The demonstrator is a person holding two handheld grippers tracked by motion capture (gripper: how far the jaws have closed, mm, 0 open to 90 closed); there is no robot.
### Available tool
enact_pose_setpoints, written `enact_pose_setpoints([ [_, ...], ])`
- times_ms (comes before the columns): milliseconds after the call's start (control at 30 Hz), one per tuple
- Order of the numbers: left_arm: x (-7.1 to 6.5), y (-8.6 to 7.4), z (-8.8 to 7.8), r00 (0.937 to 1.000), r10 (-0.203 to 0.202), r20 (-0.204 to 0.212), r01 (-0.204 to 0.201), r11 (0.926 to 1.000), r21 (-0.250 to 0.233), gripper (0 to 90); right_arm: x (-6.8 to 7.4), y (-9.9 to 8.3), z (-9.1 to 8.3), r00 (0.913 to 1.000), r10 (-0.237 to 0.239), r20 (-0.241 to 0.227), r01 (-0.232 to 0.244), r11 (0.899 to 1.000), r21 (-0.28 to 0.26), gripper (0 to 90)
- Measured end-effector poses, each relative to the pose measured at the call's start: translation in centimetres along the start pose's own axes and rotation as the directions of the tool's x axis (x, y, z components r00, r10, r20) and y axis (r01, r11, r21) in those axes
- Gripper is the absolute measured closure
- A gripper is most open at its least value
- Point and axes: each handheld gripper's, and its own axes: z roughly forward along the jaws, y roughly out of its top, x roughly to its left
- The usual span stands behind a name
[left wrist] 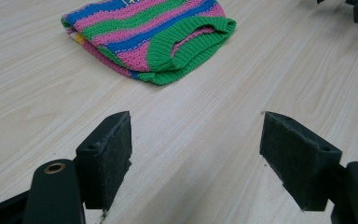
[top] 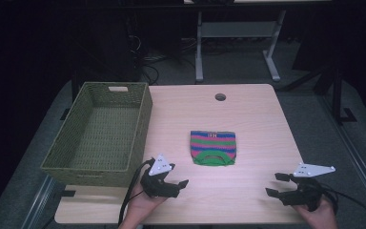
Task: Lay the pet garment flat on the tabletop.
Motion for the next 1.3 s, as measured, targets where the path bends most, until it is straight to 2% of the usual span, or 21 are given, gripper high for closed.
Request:
enact_pose_setpoints([
  [100, 0.0, 0.0, 0.1, 1.0, 0.007, 0.0, -0.007, 1.0, 0.005, 24.8, -0.1, 0.1, 0.1, 1.0, -0.003, 0.001, 0.003, 1.0, 0.0, 22.7],
  [233, 0.0, 0.0, 0.1, 0.9999, -0.005, 0.012, 0.005, 1.0, -0.003, 24.8, -0.1, 0.2, 0.3, 1.0, -0.002, -0.001, 0.002, 1.0, 0.013, 22.6],
  [400, -0.1, -0.1, 0.0, 1.0, -0.005, 0.007, 0.005, 1.0, -0.007, 24.8, 0.3, 1.0, 0.5, 0.9997, -0.023, -0.011, 0.023, 1.0, -0.003, 22.5],
  [667, -0.2, -0.1, 0.0, 0.9997, -0.017, 0.021, 0.017, 0.9998, -0.011, 24.7, 1.0, 3.5, 1.1, 0.998, -0.059, -0.024, 0.059, 0.998, 0.011, 22.7],
  [867, -0.1, -0.1, -0.3, 0.9998, -0.01, 0.017, 0.011, 0.9999, -0.01, 24.7, 1.4, 5.4, 1.7, 0.9958, -0.074, -0.054, 0.074, 0.997, -0.004, 22.8],
  [1000, 0.0, -0.1, -0.4, 0.9997, -0.021, 0.014, 0.021, 0.9995, -0.023, 24.7, 1.4, 6.8, 2.3, 0.9932, -0.094, -0.068, 0.095, 0.996, 0.001, 22.7],
  [1300, -0.3, 0.0, -0.3, 0.9999, 0.007, 0.015, -0.007, 0.9999, -0.011, 24.7, 1.4, 8.9, 3.9, 0.9901, -0.114, -0.082, 0.117, 0.993, 0.032, 22.0],
])
